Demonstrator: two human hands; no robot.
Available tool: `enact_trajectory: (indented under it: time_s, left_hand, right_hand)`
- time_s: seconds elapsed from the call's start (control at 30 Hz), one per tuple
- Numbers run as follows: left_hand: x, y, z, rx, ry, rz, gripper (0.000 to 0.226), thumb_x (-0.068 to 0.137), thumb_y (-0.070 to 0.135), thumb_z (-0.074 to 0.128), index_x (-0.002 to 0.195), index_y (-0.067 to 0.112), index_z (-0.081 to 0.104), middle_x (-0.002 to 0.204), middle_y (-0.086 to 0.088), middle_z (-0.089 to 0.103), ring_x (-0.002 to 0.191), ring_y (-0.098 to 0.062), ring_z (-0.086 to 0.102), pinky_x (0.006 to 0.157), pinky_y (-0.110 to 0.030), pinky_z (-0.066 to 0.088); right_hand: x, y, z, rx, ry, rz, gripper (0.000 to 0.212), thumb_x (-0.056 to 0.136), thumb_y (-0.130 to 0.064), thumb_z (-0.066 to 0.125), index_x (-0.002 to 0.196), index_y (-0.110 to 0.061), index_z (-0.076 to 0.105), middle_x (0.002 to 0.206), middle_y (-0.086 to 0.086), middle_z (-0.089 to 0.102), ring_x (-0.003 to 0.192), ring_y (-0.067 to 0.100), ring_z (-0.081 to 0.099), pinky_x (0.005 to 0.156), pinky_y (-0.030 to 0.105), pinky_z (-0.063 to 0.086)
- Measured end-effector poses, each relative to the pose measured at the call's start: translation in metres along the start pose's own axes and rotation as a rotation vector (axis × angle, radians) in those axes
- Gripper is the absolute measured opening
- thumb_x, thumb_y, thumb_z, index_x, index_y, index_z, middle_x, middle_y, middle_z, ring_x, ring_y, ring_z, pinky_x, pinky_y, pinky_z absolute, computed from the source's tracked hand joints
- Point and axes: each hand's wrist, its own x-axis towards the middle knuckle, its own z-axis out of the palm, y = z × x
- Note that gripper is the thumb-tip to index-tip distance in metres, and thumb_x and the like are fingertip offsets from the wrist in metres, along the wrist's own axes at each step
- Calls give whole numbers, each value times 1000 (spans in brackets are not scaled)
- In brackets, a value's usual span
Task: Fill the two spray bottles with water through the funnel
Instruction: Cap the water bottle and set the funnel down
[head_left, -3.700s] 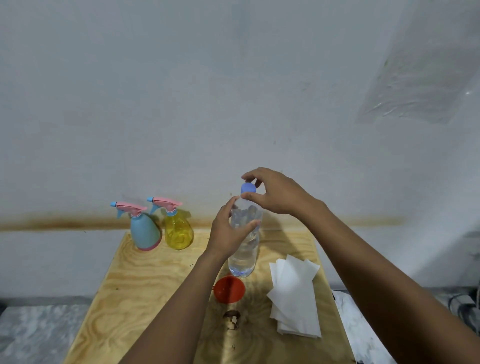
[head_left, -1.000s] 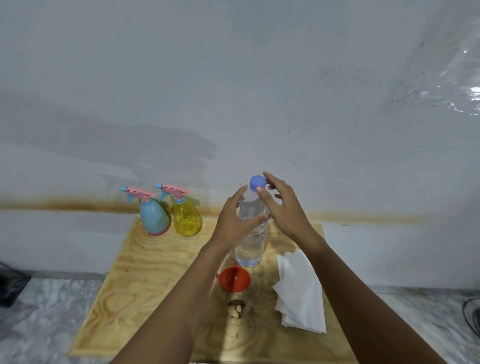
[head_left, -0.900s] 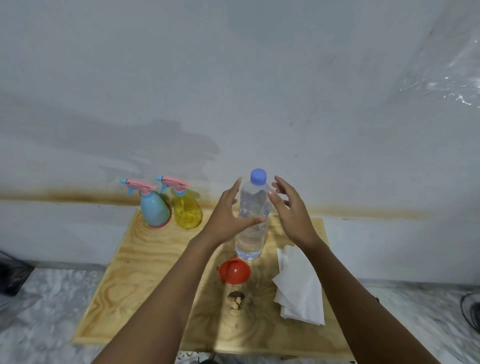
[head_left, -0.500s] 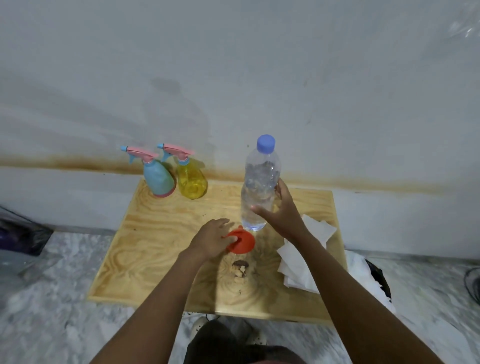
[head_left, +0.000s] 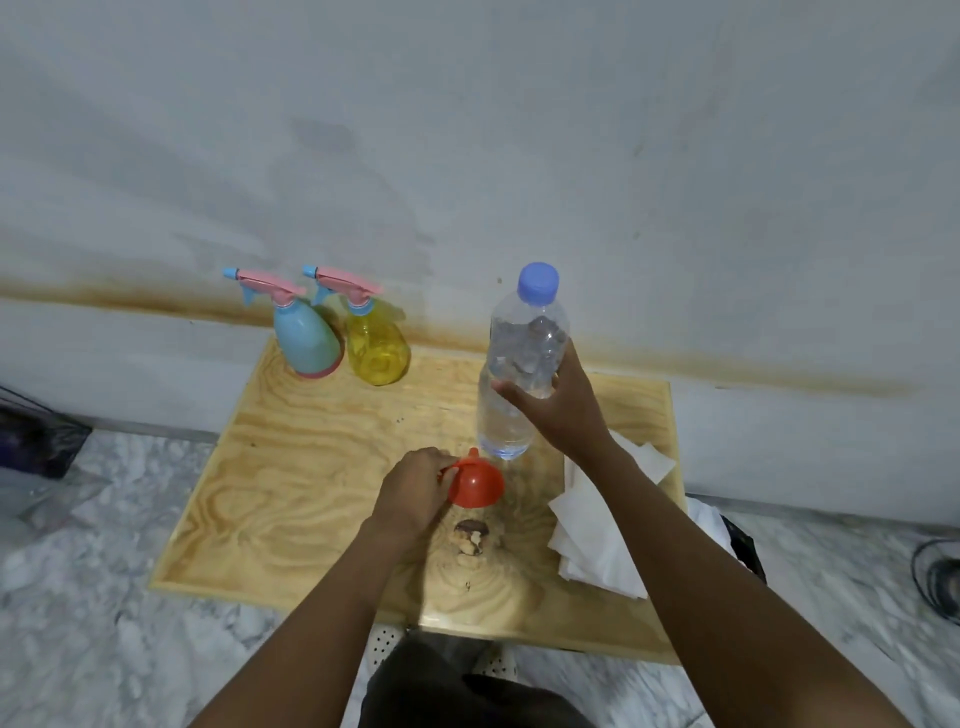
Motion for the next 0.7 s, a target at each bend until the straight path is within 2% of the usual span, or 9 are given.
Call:
enact_trajectory:
  time_s: [0.03, 0.1, 0.13, 0.2, 0.37, 0.47, 0.6, 0.7]
  left_hand:
    - [-1, -2, 0, 0, 8, 3, 17, 94, 20, 58, 95, 19, 75, 75, 3, 59, 73, -20, 59, 63, -31, 42]
    - [-2, -4, -2, -34, 36, -1, 16, 94, 20, 59, 91, 22, 75, 69, 12, 54, 68, -13, 55, 60, -27, 36]
    - [-2, -6, -3, -55, 61, -5, 16, 93, 21, 60, 93, 25, 76, 69, 13, 55, 68, -11, 55, 60, -27, 38]
    - [-3, -11, -9, -80, 119, -24, 16, 92, 23, 63, 98, 28, 77, 76, 12, 63, 71, -10, 59, 63, -29, 47]
    - [6, -23, -31, -14, 300, -45, 11, 89, 21, 69, 97, 20, 77, 83, 7, 66, 71, -13, 61, 58, -29, 48]
    - [21, -23, -39, 18, 386, -7, 7, 86, 20, 73, 92, 16, 75, 82, 3, 65, 68, -18, 63, 53, -32, 49]
    - [51, -14, -37, 88, 430, 48, 5, 83, 18, 75, 85, 14, 72, 81, 1, 62, 70, -21, 63, 48, -27, 41]
    - [75, -8, -31, 141, 419, 80, 7, 78, 13, 77, 81, 13, 70, 81, -2, 60, 73, -25, 62, 45, -27, 39]
  right_hand:
    - [-2, -1, 2, 10, 27, -2, 77, 74, -55, 77, 136, -24, 43, 126, -10, 61, 113, 7, 60, 93, 33, 53]
    - [-6, 2, 4, 37, 87, -6, 77, 78, -42, 80, 139, -20, 39, 129, -11, 58, 112, 3, 57, 88, 13, 46]
    - [-7, 3, 5, 47, 111, -12, 79, 78, -38, 81, 141, -19, 38, 128, -13, 56, 110, 1, 55, 85, 5, 42]
    - [-8, 4, 7, 60, 155, -21, 80, 78, -34, 81, 143, -18, 36, 124, -16, 53, 108, -3, 52, 80, -3, 38]
    - [-3, 0, 9, 152, 235, -16, 83, 80, -31, 81, 147, -20, 33, 125, -27, 45, 113, -14, 43, 84, -6, 35]
    - [4, -3, 8, 184, 262, -15, 81, 80, -31, 81, 145, -19, 35, 127, -22, 51, 112, -14, 49, 88, -1, 38]
    - [25, -11, 4, 182, 280, -36, 79, 80, -29, 81, 144, -17, 37, 122, -33, 48, 110, -26, 47, 88, -1, 38]
    - [42, -16, 4, 178, 271, -51, 78, 80, -31, 81, 143, -19, 38, 128, -19, 56, 115, -14, 52, 90, 4, 42]
